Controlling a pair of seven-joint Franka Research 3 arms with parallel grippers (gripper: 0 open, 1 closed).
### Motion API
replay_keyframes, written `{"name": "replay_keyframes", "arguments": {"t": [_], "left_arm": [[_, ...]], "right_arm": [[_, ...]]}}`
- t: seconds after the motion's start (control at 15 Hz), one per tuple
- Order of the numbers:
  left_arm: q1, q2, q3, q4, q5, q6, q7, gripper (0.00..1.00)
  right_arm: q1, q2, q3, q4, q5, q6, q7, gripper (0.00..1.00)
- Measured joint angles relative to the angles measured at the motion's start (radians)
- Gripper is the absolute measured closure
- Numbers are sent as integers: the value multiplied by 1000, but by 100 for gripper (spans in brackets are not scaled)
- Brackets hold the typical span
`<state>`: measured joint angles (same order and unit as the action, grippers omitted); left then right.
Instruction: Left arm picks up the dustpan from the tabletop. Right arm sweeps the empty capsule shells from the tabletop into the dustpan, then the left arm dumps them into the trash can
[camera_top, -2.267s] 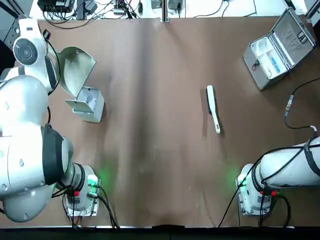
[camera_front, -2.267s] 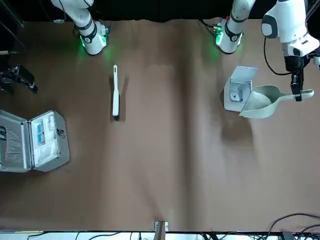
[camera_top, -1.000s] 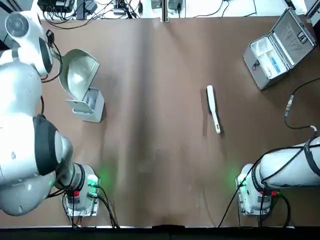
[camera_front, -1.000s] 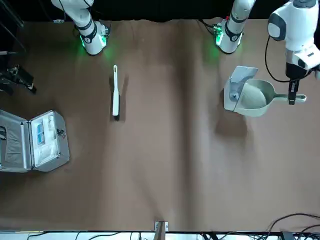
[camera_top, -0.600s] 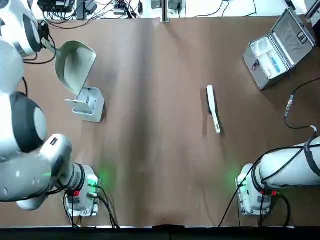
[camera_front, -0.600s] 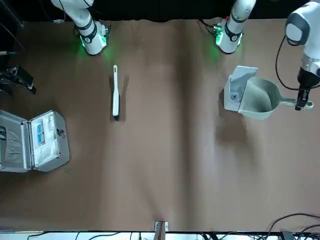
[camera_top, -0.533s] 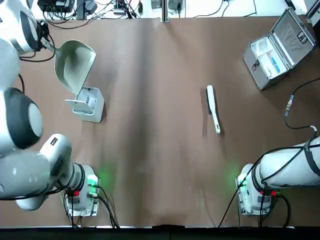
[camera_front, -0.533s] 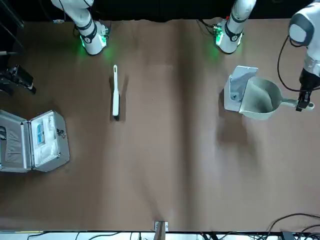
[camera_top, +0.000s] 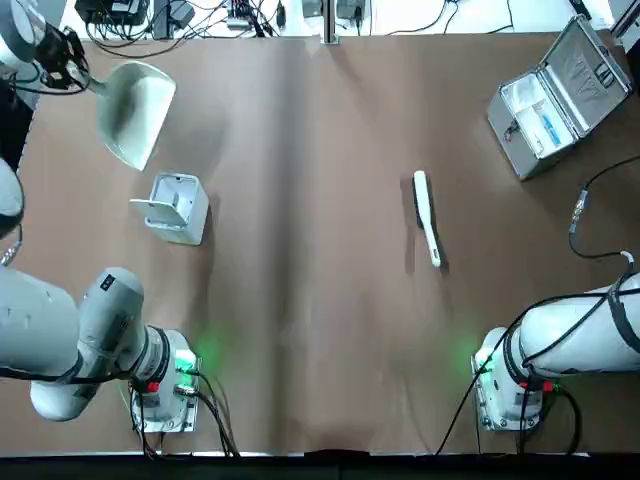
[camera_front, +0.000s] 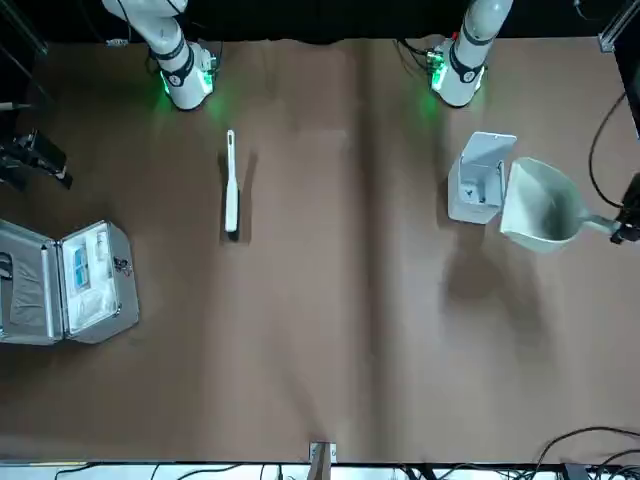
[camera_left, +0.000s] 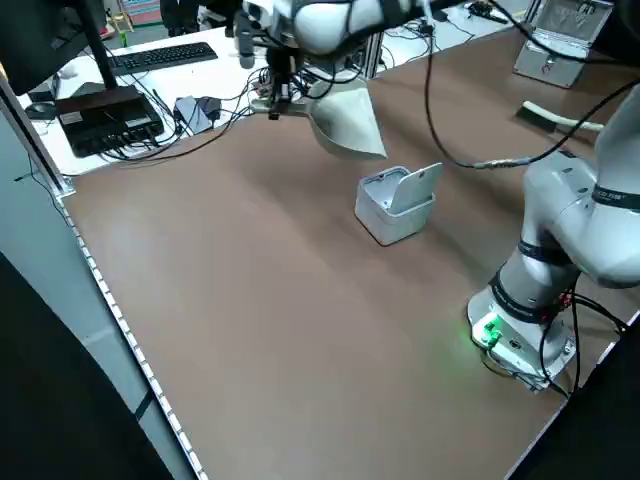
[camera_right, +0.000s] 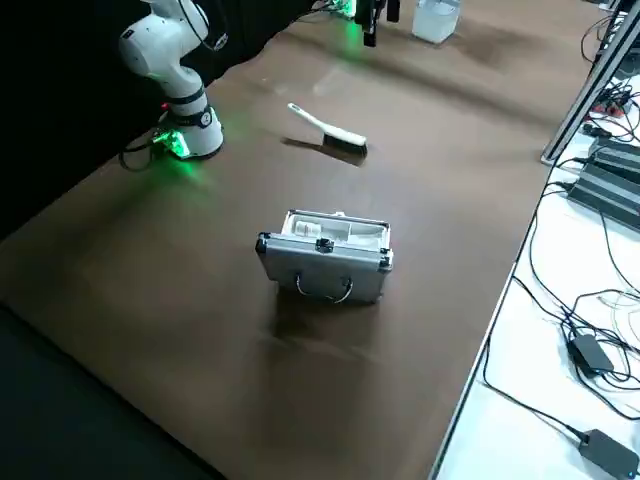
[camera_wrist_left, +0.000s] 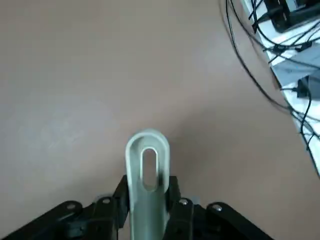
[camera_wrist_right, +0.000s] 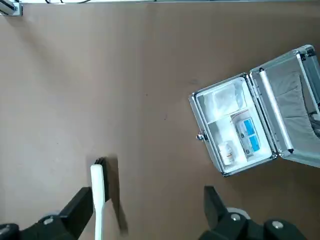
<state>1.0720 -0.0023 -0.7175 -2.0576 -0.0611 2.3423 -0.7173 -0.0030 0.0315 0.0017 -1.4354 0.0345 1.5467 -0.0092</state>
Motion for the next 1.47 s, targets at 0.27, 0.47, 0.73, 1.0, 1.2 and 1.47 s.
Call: {"name": "replay_keyframes", "arguments": {"t": [0.27,0.47,0.73,1.0,1.2,1.47], "left_arm": [[-2,181,24,172,136,-103,-108,66],[-49,267,72,228,174,-142,-174,66],[-234,349,241,317,177,-222,-295,66],[-416,415,402,374,179,-241,-375,66],[-490,472,481,418,194,-241,-386,66],[-518,551,502,438,282,-191,-456,66]], "right_arm": [[0,0,0,0,0,0,0,2],[0,0,0,0,0,0,0,2],[0,0,0,0,0,-1,0,2],[-1,0,0,0,0,-1,0,2],[-1,0,0,0,0,-1,0,2],[-1,0,0,0,0,-1,0,2]]}}
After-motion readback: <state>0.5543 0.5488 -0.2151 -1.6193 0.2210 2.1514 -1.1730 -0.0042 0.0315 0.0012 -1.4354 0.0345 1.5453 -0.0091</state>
